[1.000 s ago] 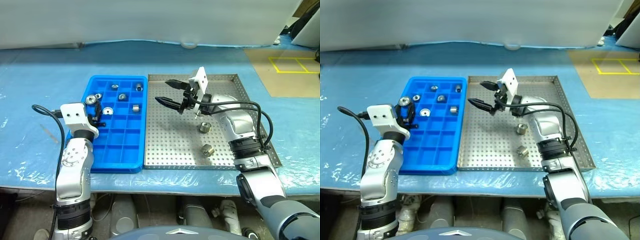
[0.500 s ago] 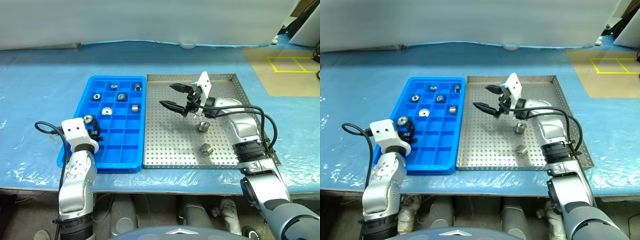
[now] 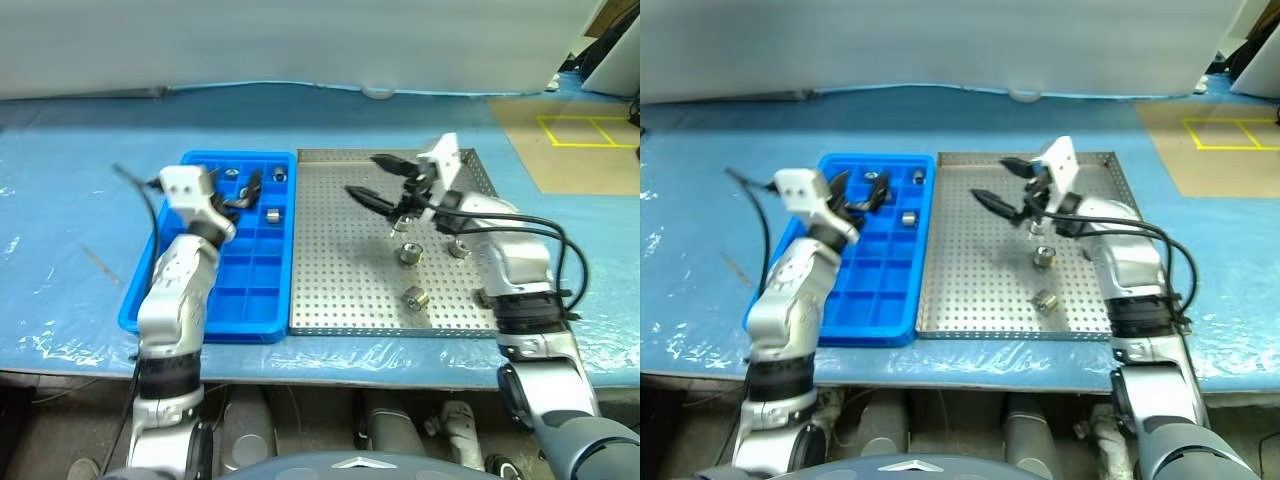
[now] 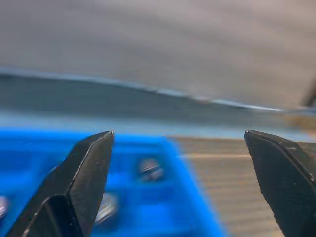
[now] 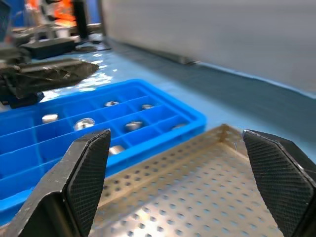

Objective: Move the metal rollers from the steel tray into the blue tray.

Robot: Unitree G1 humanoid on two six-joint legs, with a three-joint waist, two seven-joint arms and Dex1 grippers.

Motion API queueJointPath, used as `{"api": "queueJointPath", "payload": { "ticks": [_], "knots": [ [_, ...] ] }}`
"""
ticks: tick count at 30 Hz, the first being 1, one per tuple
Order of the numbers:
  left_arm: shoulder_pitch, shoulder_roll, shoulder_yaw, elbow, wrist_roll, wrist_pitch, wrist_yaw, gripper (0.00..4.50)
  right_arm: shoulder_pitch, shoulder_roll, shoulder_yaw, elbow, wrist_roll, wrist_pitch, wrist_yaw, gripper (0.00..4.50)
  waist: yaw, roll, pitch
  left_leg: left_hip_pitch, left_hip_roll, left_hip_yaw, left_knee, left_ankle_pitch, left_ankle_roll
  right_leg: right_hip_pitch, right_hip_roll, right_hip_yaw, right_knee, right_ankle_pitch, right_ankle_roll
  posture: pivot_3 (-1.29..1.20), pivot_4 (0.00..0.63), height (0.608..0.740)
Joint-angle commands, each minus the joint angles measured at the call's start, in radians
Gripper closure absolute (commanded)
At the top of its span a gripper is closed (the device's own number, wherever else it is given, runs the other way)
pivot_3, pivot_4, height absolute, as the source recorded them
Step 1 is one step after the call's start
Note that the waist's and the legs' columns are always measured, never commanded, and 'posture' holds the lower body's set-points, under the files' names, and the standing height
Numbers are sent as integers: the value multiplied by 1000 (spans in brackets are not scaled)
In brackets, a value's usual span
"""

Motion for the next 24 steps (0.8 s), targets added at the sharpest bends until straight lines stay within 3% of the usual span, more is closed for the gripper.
{"api": "queueJointPath", "payload": {
  "ticks": [1,6,15,24],
  "knots": [
    [-94,49,-82,161,9,-48,-168,37,58,-53,-95,-117,41,48,-49,0,-7,0,0,1,0,0,0,0,0,0,0,0,1,0,1,-138,150,740],
    [-270,49,-166,482,46,-86,-316,37,177,-130,-205,-228,67,120,-112,0,-39,1,0,4,-1,2,-1,2,-4,-1,1,4,3,0,1,-259,150,740],
    [-649,-95,-185,1101,143,-334,-415,37,383,-162,-356,-467,129,228,-238,0,-77,1,0,5,-4,2,0,2,-3,1,0,6,1,1,3,-423,150,740],
    [-750,-167,-216,1383,294,-441,-357,37,528,-152,-441,-628,174,280,-337,0,-119,1,-1,3,-7,2,0,-2,4,2,0,10,-6,1,11,-560,150,740]
  ]
}}
